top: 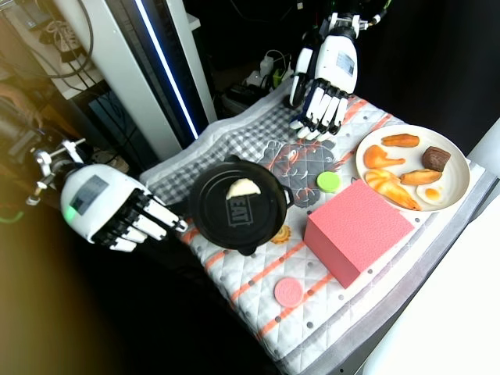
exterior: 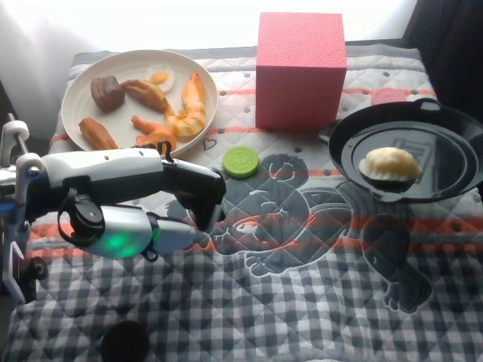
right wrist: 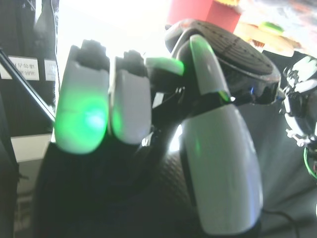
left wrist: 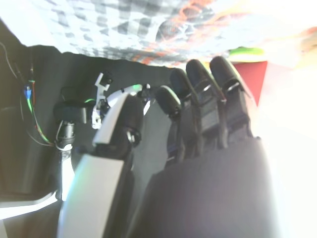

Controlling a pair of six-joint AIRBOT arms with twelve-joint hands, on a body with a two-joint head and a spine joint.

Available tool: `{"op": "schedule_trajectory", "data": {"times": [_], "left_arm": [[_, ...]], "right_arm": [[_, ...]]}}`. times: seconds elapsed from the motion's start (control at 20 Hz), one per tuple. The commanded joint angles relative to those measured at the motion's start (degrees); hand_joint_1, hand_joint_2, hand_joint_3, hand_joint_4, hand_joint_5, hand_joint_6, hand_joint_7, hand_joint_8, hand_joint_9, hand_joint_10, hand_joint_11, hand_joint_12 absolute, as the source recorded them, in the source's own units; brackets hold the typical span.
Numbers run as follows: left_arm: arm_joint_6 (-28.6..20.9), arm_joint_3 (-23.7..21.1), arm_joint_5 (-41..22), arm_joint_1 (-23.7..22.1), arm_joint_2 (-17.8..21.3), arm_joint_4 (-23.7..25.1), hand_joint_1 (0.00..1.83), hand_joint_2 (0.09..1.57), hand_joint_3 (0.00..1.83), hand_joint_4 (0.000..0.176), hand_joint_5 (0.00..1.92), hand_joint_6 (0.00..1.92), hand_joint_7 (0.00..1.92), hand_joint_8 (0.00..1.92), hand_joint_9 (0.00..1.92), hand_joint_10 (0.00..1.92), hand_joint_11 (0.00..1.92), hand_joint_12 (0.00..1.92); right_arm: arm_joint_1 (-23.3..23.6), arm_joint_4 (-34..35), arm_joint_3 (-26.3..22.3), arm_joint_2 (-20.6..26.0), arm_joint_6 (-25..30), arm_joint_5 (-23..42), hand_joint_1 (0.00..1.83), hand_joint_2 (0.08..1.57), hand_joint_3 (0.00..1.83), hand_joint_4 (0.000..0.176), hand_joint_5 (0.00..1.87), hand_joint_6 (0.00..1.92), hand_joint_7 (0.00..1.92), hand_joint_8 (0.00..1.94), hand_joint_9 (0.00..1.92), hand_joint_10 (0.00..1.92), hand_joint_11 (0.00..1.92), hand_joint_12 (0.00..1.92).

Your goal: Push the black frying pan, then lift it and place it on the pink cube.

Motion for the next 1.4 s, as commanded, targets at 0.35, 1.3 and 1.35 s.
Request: {"op": "schedule_trajectory", "data": {"times": [0.35, 1.3, 1.35], "left_arm": [[0.7, -0.2, -5.1, -0.1, 0.6, -3.1, 0.89, 1.42, 0.0, 0.0, 0.46, 1.74, 0.25, 0.98, 0.2, 0.99, 0.0, 1.3], [1.2, -0.1, -5.8, 0.7, 0.3, -4.2, 1.04, 1.29, 0.0, 0.0, 0.25, 0.97, 0.45, 0.22, 0.32, 0.45, 0.0, 0.77], [1.2, -0.1, -5.9, 0.7, 0.3, -4.2, 1.04, 1.3, 0.0, 0.0, 0.25, 0.95, 0.46, 0.22, 0.32, 0.44, 0.0, 0.79]], "right_arm": [[1.4, -3.0, -1.6, 4.4, 0.3, 12.0, 1.42, 1.35, 0.0, 0.0, 1.31, 1.92, 1.66, 1.94, 1.78, 1.92, 1.81, 1.92], [22.9, -4.8, 11.0, -3.0, -0.2, -7.4, 1.51, 1.4, 0.0, 0.0, 1.43, 1.92, 1.69, 1.94, 1.8, 1.92, 1.84, 1.92], [24.2, -5.0, 11.9, -3.7, -0.4, -8.8, 1.53, 1.39, 0.0, 0.0, 1.44, 1.92, 1.7, 1.94, 1.8, 1.92, 1.83, 1.92]]}}
